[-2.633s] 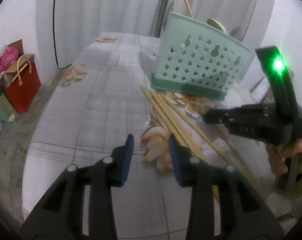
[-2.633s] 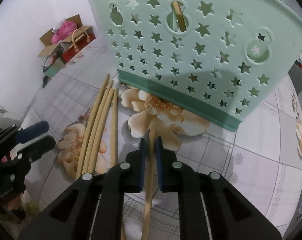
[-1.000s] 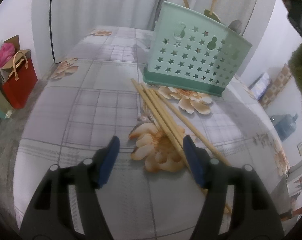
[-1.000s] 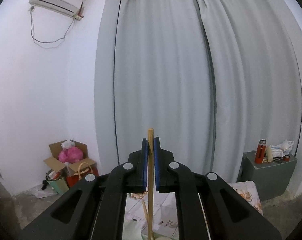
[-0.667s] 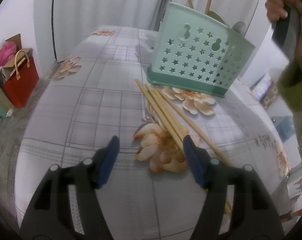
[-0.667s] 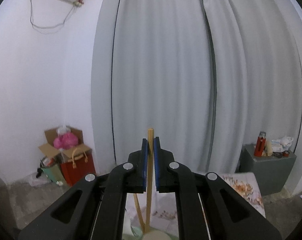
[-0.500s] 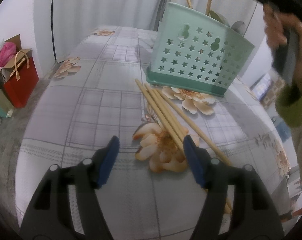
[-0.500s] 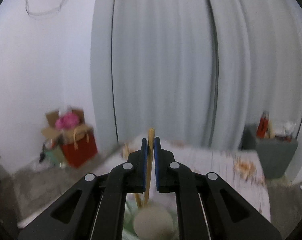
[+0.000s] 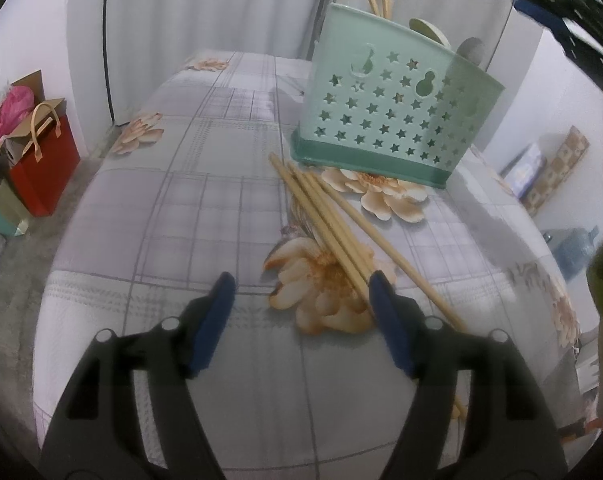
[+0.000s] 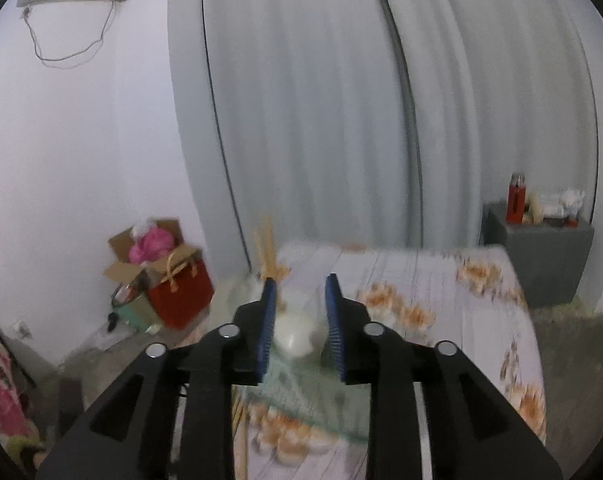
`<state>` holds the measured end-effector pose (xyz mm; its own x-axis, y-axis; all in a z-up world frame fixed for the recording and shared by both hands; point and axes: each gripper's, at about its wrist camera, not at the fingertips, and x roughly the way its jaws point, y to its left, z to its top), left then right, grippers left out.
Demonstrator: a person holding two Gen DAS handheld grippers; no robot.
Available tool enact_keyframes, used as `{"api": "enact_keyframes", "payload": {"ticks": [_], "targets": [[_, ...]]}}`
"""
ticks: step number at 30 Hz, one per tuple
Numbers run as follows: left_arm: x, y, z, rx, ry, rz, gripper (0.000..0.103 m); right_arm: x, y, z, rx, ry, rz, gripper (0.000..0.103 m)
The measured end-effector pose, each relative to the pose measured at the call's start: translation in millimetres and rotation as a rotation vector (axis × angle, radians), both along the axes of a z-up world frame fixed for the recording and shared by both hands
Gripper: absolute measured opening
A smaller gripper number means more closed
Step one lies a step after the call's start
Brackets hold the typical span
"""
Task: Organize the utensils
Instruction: 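Lower the right gripper to the chopsticks while the left closes on a chopstick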
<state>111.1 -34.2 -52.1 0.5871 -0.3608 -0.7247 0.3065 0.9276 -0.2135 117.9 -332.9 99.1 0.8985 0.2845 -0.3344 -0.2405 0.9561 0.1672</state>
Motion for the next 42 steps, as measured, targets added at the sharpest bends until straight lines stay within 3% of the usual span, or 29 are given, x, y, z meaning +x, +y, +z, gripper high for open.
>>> {"api": "enact_keyframes", "payload": {"ticks": [2, 8, 15, 25, 31, 39, 42], "targets": [[0.6, 0.3, -1.1, 0.000, 0.007, -0.002, 0.065, -8.3, 4.1, -18.9, -0.015, 0.069, 0.030, 0.034], [3.0, -4.3, -3.0, -0.001, 0.032, -0.009, 0.064, -27.0, 25.6, -102.0, -0.007, 0.308, 0.060, 0.035], [5.9, -19.7, -4.3, 0.011, 0.038, -0.049, 0.048, -32.2, 38.8, -150.8, 0.014, 0.432, 0.055, 0.035], [15.4, -39.0, -4.0, 0.095, 0.007, -0.061, 0.034, -28.6, 47.8, -158.5, -0.015, 0.440, 0.063, 0.035], [18.6, -41.3, -3.2, 0.113, 0.002, -0.072, 0.031, -31.3, 47.9, -164.0, -0.038, 0.446, 0.061, 0.035], [20.2, -40.6, -3.4, 0.106, 0.009, -0.099, 0.013, -30.1, 46.7, -164.8, -0.047, 0.443, 0.063, 0.035], [19.8, -39.5, -4.1, 0.116, 0.004, -0.102, 0.012, -29.5, 48.6, -165.3, -0.053, 0.448, 0.076, 0.035]]}}
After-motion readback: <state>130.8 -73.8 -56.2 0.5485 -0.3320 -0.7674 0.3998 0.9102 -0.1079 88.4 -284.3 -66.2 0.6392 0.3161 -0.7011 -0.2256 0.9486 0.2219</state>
